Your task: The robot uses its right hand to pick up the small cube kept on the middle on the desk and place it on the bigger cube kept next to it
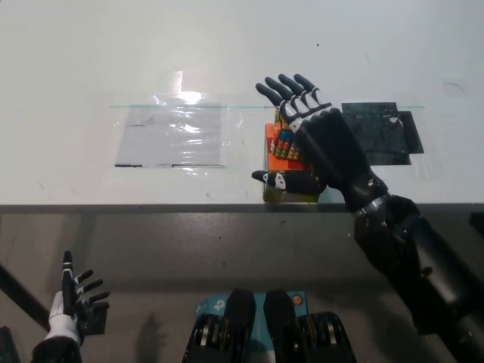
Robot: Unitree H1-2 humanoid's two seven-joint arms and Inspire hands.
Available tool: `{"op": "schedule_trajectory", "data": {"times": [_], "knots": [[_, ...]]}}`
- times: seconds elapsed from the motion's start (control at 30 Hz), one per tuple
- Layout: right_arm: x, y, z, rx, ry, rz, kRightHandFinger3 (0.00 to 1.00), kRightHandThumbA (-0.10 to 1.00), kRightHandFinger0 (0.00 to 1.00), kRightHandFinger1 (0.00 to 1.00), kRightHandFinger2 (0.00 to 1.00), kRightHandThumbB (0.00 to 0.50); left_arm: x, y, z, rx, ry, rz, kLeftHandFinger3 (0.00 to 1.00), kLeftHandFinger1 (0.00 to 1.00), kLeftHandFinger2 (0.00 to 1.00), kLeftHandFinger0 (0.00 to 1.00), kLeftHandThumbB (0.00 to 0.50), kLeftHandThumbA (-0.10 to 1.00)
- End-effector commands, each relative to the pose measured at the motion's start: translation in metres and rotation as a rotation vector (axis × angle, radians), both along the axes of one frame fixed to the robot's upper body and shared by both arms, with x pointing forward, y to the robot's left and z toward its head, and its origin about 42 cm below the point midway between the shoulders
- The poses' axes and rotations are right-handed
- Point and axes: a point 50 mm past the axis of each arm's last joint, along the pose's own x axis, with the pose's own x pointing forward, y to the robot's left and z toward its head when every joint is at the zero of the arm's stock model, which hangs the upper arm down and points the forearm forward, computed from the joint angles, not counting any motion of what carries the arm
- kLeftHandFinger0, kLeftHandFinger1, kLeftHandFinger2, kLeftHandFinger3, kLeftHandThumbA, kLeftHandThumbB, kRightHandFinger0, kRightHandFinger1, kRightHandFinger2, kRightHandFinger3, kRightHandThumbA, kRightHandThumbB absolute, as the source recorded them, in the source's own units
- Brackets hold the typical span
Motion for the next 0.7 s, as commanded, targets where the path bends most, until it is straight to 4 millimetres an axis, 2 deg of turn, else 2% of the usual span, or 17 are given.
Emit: {"op": "schedule_trajectory", "data": {"times": [0.0,0.1,0.13,0.17,0.27,0.3,0.4,0.47,0.53,0.63,0.67], "knots": [[-0.012,-0.01,0.033,0.0,-0.029,-0.009,1.0,1.0,1.0,1.0,1.0,0.418,0.001,0.008,0.005,-0.003,-0.02,0.017,0.82,0.62,0.74,0.65,0.141,1.0],[-0.033,-0.018,0.043,0.046,-0.024,0.013,1.0,1.0,1.0,1.0,1.0,0.431,-0.003,0.009,0.004,-0.003,-0.006,0.004,0.89,0.65,0.8,0.67,0.138,1.0],[-0.034,-0.018,0.043,0.045,-0.02,0.013,1.0,1.0,1.0,1.0,1.0,0.482,-0.004,0.009,0.003,-0.004,-0.004,0.005,0.88,0.62,0.77,0.63,0.143,1.0],[-0.047,-0.024,0.047,0.067,-0.026,0.028,1.0,1.0,1.0,1.0,1.0,0.424,-0.004,0.009,0.003,-0.002,-0.003,0.025,0.85,0.58,0.73,0.59,0.149,1.0],[-0.069,-0.033,0.053,0.101,-0.026,0.042,1.0,0.94,1.0,1.0,1.0,0.416,-0.007,0.008,0.001,-0.03,-0.005,0.023,0.89,0.62,0.78,0.64,0.143,1.0],[-0.078,-0.037,0.054,0.106,-0.044,0.038,1.0,0.96,1.0,1.0,1.0,0.409,-0.009,0.009,-0.001,-0.016,0.006,0.013,0.88,0.61,0.77,0.63,0.166,1.0],[-0.095,-0.046,0.058,0.123,-0.062,0.032,1.0,0.98,1.0,1.0,1.0,0.404,-0.011,0.009,-0.001,-0.023,0.008,0.012,0.89,0.64,0.76,0.64,0.149,1.0],[-0.109,-0.057,0.051,0.176,-0.056,0.019,1.0,0.92,1.0,1.0,1.0,0.375,-0.011,0.009,0.0,-0.009,0.008,0.007,0.91,0.62,0.75,0.6,0.135,1.0],[-0.116,-0.065,0.044,0.205,-0.046,-0.015,1.0,0.91,1.0,1.0,1.0,0.367,-0.01,0.008,-0.001,-0.011,0.01,0.015,0.89,0.62,0.75,0.59,0.143,1.0],[-0.127,-0.08,0.024,0.258,0.013,-0.118,1.0,0.91,1.0,1.0,1.0,0.358,-0.011,0.007,-0.001,-0.013,0.019,0.012,0.91,0.65,0.78,0.62,0.13,1.0],[-0.131,-0.091,0.004,0.299,0.076,-0.18,1.0,0.9,1.0,1.0,1.0,0.336,-0.013,0.007,-0.002,-0.018,0.028,0.01,0.93,0.68,0.8,0.67,0.139,1.0]]}}
